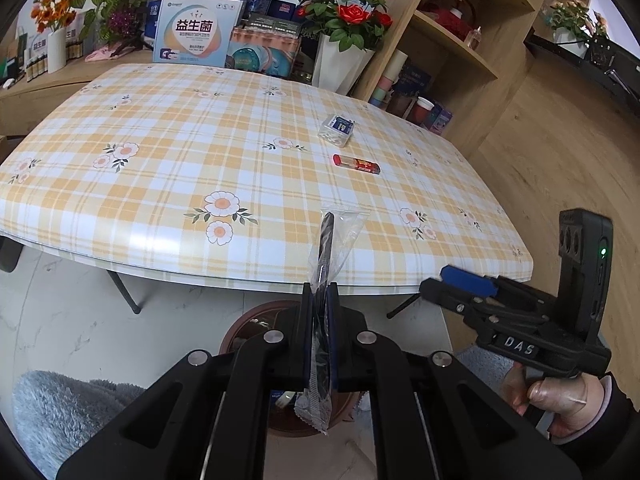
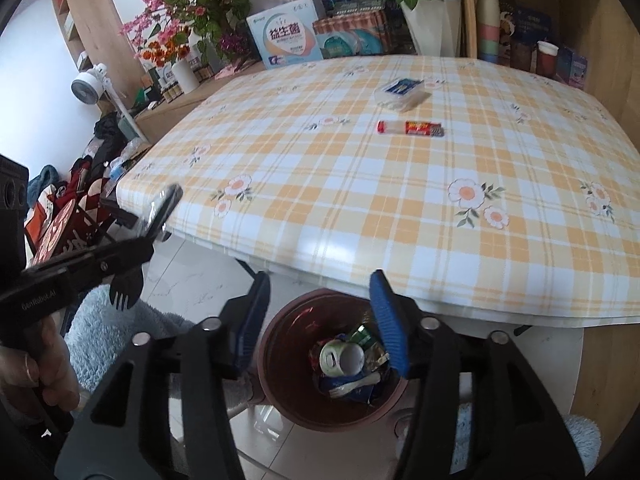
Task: Collect trash
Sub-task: 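Open both tools over the bin to drop the wrapper and spoon, then move the right tool toward the red lighter while the left tool approaches the blue-labeled box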
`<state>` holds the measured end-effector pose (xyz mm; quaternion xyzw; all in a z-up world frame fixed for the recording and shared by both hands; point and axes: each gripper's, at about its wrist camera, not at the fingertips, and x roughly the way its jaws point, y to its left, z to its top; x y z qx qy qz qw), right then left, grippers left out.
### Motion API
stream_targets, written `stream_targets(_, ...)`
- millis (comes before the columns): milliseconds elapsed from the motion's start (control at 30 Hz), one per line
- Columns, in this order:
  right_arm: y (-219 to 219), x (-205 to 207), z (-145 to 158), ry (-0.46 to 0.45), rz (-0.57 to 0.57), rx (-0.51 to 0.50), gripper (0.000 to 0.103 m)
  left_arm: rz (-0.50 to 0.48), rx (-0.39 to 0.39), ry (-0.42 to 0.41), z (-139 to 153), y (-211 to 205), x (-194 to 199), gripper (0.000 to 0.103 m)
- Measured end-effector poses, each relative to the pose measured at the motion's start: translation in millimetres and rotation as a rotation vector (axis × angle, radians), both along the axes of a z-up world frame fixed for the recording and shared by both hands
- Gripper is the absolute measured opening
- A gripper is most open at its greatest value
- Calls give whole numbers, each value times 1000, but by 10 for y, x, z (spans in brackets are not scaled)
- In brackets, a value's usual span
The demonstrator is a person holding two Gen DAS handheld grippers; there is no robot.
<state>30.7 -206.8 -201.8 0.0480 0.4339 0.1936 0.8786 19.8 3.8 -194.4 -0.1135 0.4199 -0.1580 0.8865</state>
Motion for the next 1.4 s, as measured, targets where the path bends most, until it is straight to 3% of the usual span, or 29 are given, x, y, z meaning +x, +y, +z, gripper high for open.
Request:
stream_targets(67,-30,-9,61,-34,-18,4,81,-5,6,1,-4,-22,-10,7)
stream_targets(167,-46,-32,143,-83,-34,-3,94,-17,10,9,-22,-63,-19,7)
stream_targets(567,-316,-27,251,-176,-203,-22,97,-47,42,43,-115,-178,-32,8)
stream_targets(733,-419,-10,231,-174,-245,-15,97,-52,39,55,-148,-200,-19,10)
stream_targets(767,-424,-13,227,-173,-247,-15,97,-56,36,56,-150,-204,-16,16)
stream_targets(833,-432,-17,222,-171,-250,-16,97,-53,22,55,-150,-194,-13,37)
stream_targets(867,-435,-16,222,-171,-250,-16,97,-47,10,47,-141,-179,-16,55)
stream_targets(900,-436,-19,219,-170,-250,-17,97,-38,0,36,-124,-161,-21,66)
stream_targets(1000,-432,-22,216,-167,-251,-21,97,1,16,4,-78,-122,-21,85)
stream_targets(1133,-431,-23,203,-164,-260,-32,97,43,69,-22,-54,-71,1,96)
stream_targets(1400,-421,13,131,-140,-265,-67,97,95,127,-50,-35,77,71,97)
